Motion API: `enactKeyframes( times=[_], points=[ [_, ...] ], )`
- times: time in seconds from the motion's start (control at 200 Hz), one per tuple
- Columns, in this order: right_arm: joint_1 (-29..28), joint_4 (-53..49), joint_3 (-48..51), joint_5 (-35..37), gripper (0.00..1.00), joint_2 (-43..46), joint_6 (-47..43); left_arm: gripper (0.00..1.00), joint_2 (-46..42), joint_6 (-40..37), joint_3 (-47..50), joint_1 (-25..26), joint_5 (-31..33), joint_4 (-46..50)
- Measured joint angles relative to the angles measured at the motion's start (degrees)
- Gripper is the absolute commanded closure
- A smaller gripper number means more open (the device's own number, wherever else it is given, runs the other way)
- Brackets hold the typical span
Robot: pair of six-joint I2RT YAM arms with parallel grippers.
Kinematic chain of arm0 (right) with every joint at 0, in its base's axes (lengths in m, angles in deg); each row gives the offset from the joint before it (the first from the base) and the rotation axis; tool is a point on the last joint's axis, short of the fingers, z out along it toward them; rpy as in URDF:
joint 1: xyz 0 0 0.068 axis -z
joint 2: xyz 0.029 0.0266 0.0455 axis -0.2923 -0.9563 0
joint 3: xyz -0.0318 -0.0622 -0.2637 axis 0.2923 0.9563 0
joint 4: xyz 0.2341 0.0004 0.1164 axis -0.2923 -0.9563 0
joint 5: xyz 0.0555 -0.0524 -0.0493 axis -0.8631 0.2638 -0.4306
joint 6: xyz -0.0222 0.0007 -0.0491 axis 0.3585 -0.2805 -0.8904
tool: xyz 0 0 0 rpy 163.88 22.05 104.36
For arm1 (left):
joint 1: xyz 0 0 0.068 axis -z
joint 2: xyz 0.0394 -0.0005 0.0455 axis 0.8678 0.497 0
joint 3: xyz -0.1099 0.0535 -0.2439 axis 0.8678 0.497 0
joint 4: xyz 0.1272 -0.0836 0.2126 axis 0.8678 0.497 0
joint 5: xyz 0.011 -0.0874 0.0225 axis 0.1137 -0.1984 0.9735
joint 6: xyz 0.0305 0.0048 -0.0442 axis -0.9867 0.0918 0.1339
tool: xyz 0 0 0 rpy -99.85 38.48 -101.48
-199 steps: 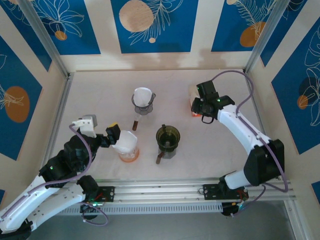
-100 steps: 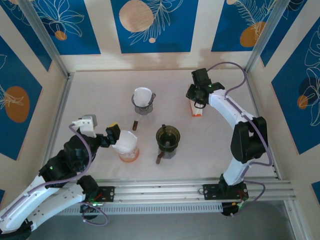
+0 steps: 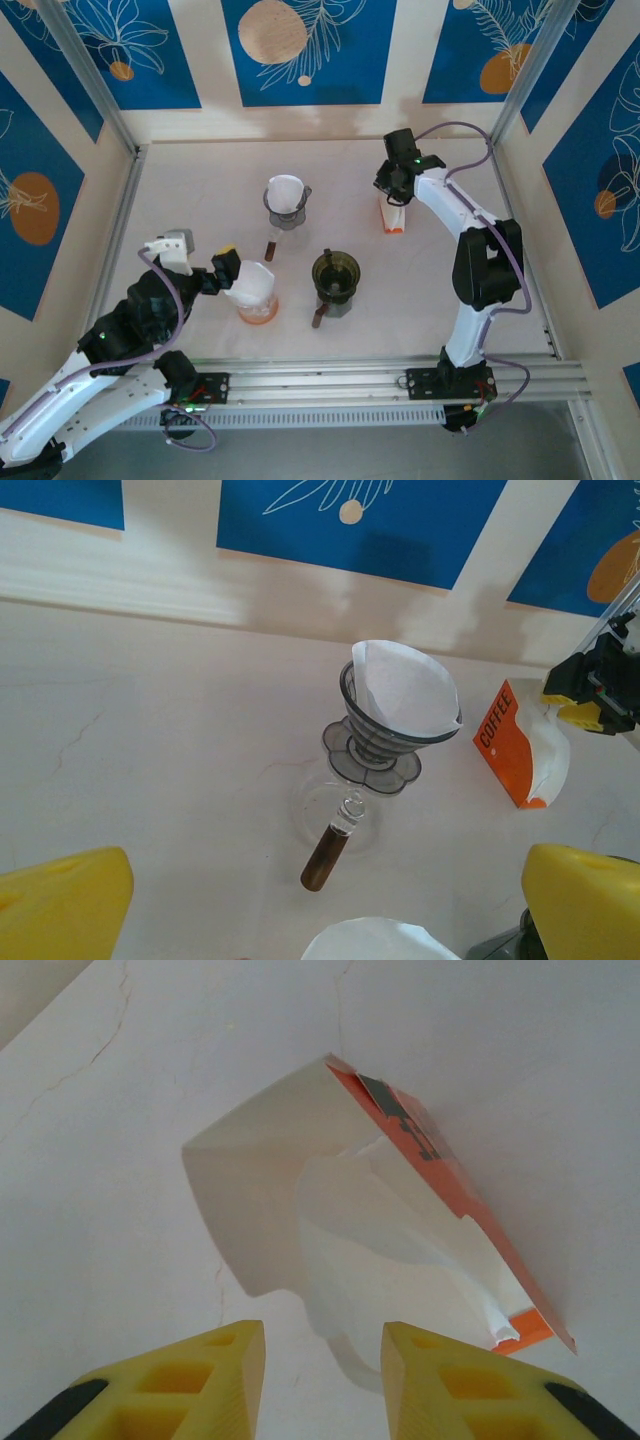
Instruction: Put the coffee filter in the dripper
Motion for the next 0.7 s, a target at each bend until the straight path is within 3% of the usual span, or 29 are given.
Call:
enactKeyframes(
  times=[0.38,0.7],
  points=[
    [0.3,0.0,-0.3,-2.5,0.65,-2.6,0.2,0.00,0.0,-0.3,0.0,0.0,0.0,0.0],
    [0.9,0.0,-0.3,-2.8,0.74,-3.5,0.1,0.00,0.0,-0.6,0.0,0.0,0.0,0.0]
  ],
)
